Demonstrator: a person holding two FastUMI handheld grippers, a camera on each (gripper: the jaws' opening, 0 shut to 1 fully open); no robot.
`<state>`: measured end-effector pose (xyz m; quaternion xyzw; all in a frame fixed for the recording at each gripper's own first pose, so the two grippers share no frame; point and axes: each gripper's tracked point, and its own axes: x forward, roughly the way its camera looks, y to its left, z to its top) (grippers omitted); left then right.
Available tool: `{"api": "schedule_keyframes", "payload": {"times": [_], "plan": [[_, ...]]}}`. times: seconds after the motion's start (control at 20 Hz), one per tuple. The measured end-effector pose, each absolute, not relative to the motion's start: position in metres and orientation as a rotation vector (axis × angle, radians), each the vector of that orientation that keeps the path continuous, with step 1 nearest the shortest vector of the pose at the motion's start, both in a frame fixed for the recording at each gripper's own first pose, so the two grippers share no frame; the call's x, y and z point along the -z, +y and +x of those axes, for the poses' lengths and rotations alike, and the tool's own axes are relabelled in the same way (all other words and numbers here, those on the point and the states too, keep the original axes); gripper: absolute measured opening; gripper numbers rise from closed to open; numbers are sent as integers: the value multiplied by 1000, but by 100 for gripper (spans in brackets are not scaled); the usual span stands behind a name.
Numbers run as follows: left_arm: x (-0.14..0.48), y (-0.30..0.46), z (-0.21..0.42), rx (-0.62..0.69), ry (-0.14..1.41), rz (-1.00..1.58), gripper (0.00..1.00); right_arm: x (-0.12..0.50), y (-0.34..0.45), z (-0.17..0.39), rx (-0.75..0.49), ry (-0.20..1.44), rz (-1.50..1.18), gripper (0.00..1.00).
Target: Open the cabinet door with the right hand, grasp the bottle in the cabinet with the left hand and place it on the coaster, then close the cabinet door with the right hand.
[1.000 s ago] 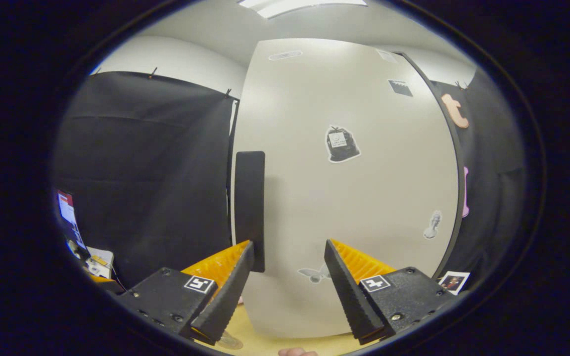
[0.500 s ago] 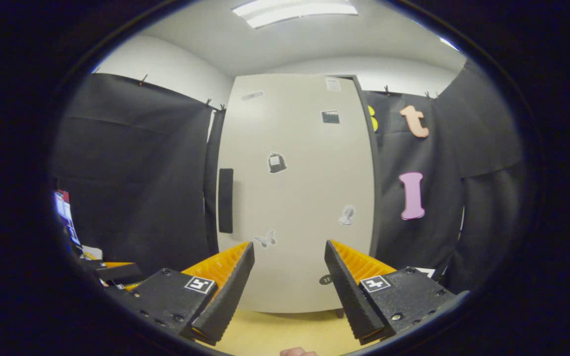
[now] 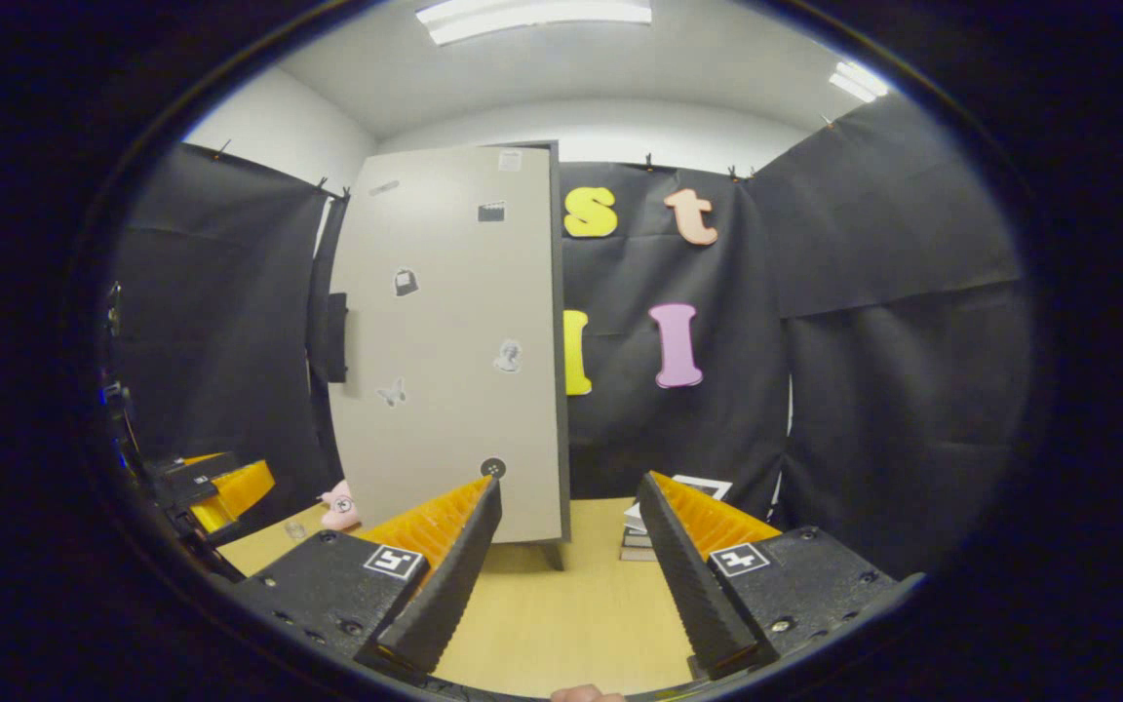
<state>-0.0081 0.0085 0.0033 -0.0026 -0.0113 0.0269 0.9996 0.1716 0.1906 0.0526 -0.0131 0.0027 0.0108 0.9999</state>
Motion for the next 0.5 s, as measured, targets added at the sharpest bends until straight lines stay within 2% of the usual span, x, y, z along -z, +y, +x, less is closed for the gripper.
{"api": "schedule_keyframes", "payload": {"times": [0.2, 0.5], "plan": [[-3, 4, -11, -56, -30, -3, 95, -49, 172, 157, 25, -24, -1, 90], [-5, 4, -13, -73, -39, 4, 95, -49, 163, 157, 34, -39, 8, 93]]}}
